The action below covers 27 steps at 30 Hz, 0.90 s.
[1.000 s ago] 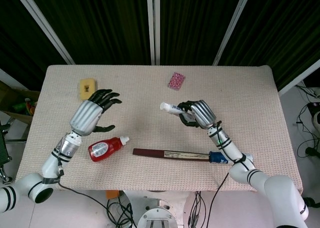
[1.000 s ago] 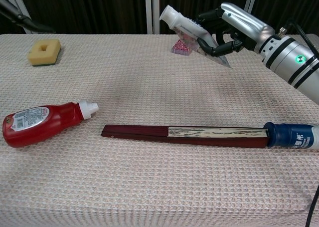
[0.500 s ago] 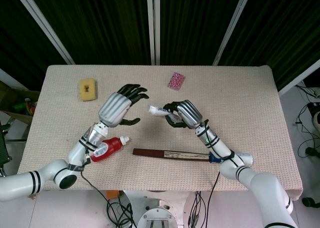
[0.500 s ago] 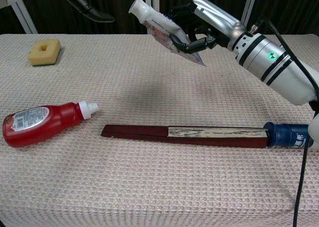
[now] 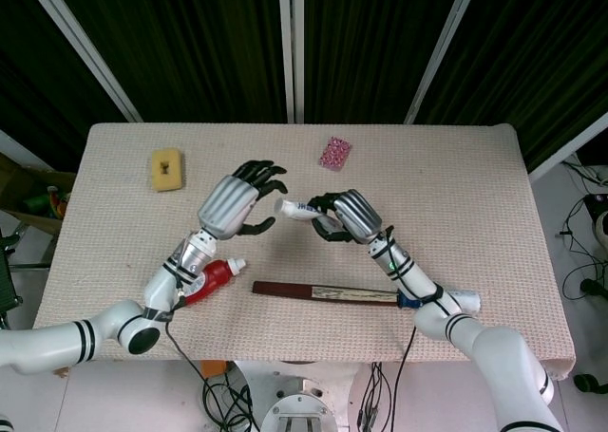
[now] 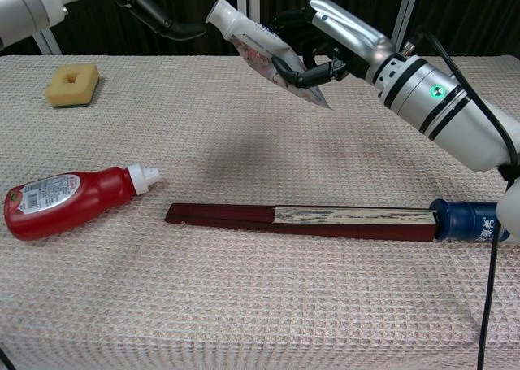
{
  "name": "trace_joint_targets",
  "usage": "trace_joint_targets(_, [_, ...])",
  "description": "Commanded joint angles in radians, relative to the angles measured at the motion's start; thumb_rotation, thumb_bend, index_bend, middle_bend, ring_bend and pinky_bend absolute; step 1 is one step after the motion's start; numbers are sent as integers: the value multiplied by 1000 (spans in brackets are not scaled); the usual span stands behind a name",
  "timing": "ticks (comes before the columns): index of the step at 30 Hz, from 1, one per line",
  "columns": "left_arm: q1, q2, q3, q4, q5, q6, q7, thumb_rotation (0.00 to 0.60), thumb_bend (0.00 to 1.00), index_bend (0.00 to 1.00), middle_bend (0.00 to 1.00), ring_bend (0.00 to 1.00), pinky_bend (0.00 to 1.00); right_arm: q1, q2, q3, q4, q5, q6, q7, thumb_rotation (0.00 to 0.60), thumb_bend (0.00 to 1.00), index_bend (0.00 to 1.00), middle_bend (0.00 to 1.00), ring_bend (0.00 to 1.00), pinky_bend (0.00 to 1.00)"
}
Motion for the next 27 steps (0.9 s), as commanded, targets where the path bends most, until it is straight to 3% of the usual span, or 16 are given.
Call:
trace_joint_targets(1, [-4,-9,1,10,-1,5,-1,600,292,372,182,127,165,1,-1,-1,-2,1,-1,4,600,823,861,721,567,779])
trace_joint_targets(9, [-8,-22,6,28,-4,15,-2,586,326,394,186,127,166,4,-4,-4,-4,5,0,9,600,823,865,725,571,781])
trace_joint_targets(20, [-9,-33,18,43,5,24,-29,497,390,421,194,127,166,10,-9,-2,-9,13,-8,16,600,823,868,728,574,783])
trace_joint_targets(27, [-10,-45,24,63,16,36,-36,489,403,421,195,127,166,17,-11,2,-17,16,-9,24,600,823,872,730,574,783])
